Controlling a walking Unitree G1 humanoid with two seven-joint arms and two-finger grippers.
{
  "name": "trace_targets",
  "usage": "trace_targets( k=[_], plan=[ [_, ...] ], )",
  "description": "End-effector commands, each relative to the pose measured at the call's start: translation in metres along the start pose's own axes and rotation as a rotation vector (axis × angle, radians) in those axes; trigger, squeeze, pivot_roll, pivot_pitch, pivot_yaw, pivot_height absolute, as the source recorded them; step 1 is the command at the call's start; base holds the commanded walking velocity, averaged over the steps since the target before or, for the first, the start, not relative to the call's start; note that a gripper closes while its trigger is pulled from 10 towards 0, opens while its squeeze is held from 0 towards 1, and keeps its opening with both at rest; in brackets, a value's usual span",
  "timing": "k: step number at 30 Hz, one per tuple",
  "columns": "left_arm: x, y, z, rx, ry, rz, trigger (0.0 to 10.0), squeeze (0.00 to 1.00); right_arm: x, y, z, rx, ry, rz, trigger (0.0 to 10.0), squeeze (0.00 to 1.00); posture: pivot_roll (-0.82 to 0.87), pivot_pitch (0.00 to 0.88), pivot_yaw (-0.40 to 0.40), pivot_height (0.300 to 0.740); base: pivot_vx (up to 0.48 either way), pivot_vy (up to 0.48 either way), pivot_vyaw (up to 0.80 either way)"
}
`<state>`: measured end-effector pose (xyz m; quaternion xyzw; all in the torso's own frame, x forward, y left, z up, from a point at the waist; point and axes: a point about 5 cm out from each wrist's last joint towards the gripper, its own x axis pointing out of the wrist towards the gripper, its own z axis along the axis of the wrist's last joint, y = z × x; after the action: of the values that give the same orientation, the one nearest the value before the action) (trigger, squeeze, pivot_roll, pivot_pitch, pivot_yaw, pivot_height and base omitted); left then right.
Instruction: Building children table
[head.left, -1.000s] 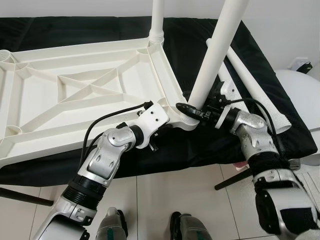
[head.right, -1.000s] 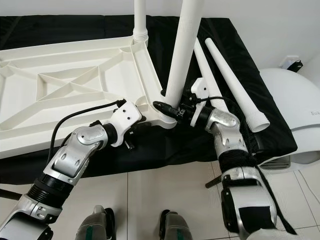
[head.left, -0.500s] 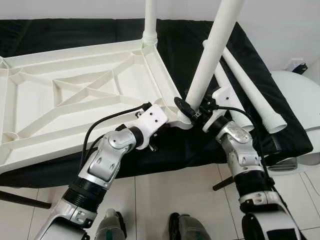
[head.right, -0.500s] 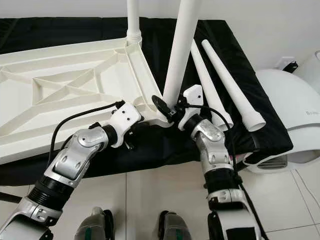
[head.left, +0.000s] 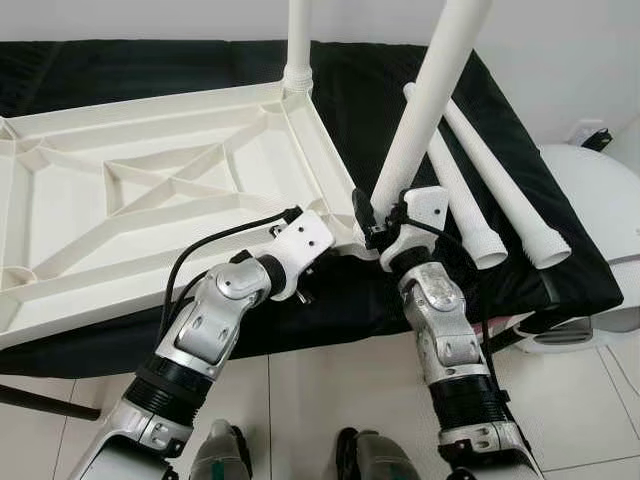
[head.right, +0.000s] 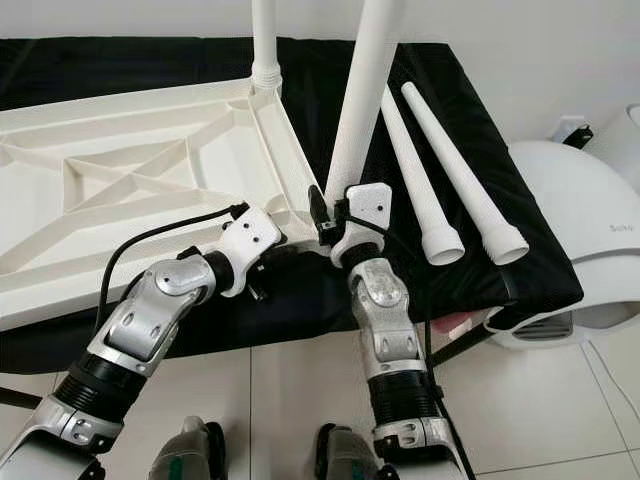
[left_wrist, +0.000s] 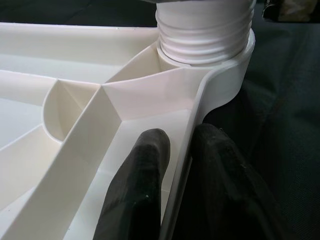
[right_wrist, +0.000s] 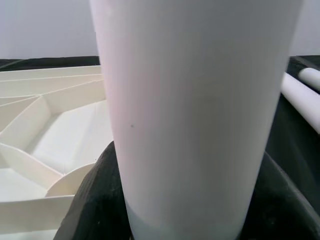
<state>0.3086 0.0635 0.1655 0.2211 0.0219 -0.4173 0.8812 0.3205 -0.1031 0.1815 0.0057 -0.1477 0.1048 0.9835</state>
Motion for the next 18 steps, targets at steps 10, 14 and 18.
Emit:
trace_targets(
  k=[10, 14, 18],
  plan=[
    [-0.0017, -0.0069, -0.0092, -0.003, 0.038, -0.023, 10.0, 0.0, -0.0067, 0.0023, -0.0063, -0.013, 0.067, -0.124, 10.0, 0.0, 0.06, 0.104, -0.049, 0.74, 0.0, 0.0, 0.0],
    [-0.0018, -0.0068, -0.0092, -0.003, 0.038, -0.022, 10.0, 0.0, -0.0074, 0.0012, -0.0053, -0.004, 0.061, -0.117, 10.0, 0.77, 0.06, 0.104, -0.047, 0.74, 0.0, 0.0, 0.0],
    [-0.002, -0.0068, -0.0093, -0.003, 0.038, -0.024, 10.0, 0.0, -0.0066, -0.0019, -0.0037, 0.005, 0.06, -0.088, 10.0, 1.0, 0.05, 0.106, -0.044, 0.74, 0.0, 0.0, 0.0]
  ],
)
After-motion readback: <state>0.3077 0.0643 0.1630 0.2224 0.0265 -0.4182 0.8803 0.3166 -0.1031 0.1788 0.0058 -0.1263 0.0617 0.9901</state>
